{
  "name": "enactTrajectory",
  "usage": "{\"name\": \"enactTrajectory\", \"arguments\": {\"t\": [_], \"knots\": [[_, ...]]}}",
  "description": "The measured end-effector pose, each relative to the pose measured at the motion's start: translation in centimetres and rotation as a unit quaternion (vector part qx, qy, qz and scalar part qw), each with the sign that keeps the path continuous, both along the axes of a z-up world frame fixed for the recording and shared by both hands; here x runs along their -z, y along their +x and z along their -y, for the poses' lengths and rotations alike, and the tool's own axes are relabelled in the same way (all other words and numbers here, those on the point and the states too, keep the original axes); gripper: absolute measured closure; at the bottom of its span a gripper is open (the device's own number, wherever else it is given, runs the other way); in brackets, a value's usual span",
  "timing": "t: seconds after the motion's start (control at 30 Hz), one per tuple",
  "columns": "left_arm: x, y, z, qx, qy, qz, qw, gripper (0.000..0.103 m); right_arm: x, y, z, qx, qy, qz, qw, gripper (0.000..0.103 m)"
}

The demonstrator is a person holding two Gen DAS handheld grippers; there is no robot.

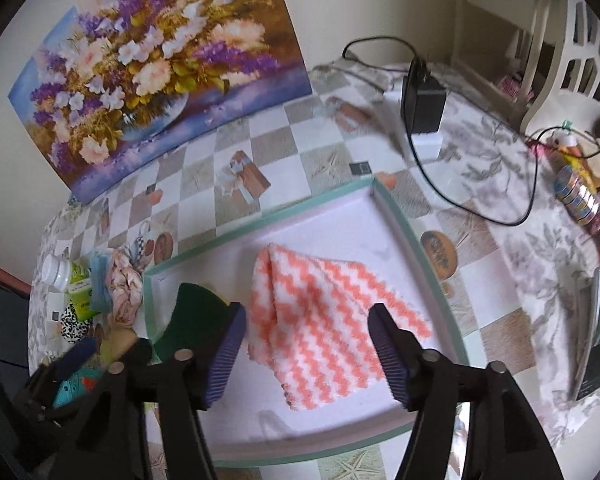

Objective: Organize soft objects
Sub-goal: 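Move both tools back to the pile and lower toward the scrunchie and tan sponge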

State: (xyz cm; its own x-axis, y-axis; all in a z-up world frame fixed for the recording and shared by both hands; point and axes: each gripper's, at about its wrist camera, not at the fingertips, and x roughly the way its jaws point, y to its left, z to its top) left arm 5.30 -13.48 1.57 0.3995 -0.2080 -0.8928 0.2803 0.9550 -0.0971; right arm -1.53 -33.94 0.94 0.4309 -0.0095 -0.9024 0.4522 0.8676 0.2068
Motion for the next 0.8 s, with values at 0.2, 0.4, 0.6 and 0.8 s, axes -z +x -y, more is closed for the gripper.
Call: {"name": "enactTrajectory", "arguments": {"t": [0.2, 0.4, 0.6, 0.8], "knots": [[-0.9, 1.4, -4.3, -0.053, 0.006, 0.021, 0.9984, 0.004, -0.3, 0.3, -0.9, -0.013, -0.016, -0.002, 1.0, 0.018], [-1.6, 2.3, -9.1, -0.1, -0.008, 0.036, 0.9943, 0.001, -0.3, 1.0, -2.6, -0.033, -0.023, -0.002, 0.999, 0.011], [-2.4, 2.9, -14.8, -0.167, -0.011, 0.057, 0.9842, 0.0, -0.8, 1.8, -5.2, -0.058, -0.033, 0.006, 0.998, 0.003], [-3.0, 2.7, -20.8, -0.243, 0.013, 0.089, 0.9658, 0.0, -1.1, 2.9, -8.0, -0.086, -0.041, 0.014, 0.995, 0.0]]}}
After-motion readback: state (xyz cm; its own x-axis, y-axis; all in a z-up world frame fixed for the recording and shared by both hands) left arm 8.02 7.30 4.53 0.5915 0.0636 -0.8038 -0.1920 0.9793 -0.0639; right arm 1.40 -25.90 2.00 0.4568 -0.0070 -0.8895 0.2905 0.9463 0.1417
